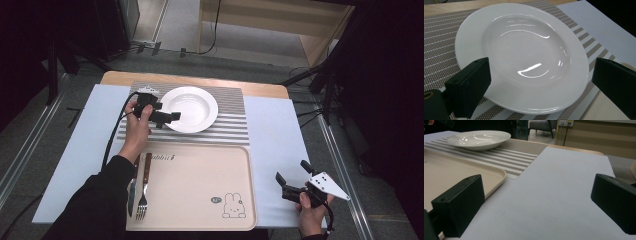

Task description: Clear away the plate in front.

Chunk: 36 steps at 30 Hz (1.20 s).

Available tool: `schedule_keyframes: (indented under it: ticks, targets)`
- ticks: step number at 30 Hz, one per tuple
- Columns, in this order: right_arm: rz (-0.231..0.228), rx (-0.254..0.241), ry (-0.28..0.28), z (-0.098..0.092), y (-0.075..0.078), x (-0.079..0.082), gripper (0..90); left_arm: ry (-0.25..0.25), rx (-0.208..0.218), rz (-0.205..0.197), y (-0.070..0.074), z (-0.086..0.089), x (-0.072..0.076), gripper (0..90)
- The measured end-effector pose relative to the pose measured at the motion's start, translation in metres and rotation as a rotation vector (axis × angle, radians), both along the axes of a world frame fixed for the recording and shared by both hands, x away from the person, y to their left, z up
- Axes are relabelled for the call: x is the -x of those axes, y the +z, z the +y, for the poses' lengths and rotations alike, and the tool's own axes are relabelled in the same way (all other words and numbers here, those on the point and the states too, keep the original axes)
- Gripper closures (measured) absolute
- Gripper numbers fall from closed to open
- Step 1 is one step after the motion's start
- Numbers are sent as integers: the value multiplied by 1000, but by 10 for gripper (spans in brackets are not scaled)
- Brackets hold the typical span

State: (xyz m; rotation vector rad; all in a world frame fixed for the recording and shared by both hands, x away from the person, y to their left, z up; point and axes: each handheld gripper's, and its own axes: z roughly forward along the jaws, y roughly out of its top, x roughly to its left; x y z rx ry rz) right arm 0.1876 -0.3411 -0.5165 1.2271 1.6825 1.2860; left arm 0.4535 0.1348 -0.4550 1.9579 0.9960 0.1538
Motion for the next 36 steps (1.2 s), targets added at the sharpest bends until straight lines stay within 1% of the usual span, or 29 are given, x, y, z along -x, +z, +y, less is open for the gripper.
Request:
schedule_keyframes:
  ticks: [2,6,8,12,14,17,20,22,24,25,27,31,36]
  targets:
    - [-1,-2,2,0,0,0,0,9,4,8,-2,0,-3,15]
    - [-8,-5,13,-1,0,0,0,15,-5,27,-6,-1,-10,15]
    - [-11,-6,14,-1,0,1,0,22,0,34,-7,-1,-13,15]
    - [-14,-7,15,-1,0,1,0,27,-8,48,-9,-2,-18,15]
    - [-14,-7,16,-1,0,1,0,40,-18,53,-11,-2,-20,15]
    - [-14,-8,16,-1,0,1,0,65,-4,64,-14,0,-24,15]
    - [-15,-8,18,-1,0,1,0,77,14,79,-17,4,-28,16]
    - [-14,-8,18,-1,0,1,0,84,32,83,-18,5,-29,18]
    - [-14,-8,19,-1,0,1,0,92,34,87,-17,4,-30,18]
    - [-14,-8,18,-2,0,1,0,105,24,82,-16,4,-31,18]
    - [-14,-9,18,-2,0,1,0,114,17,69,-15,5,-31,19]
    - [-14,-9,20,-2,0,1,0,130,1,72,-18,5,-32,18]
    - [-13,-10,20,-2,0,1,0,140,3,123,-25,6,-37,20]
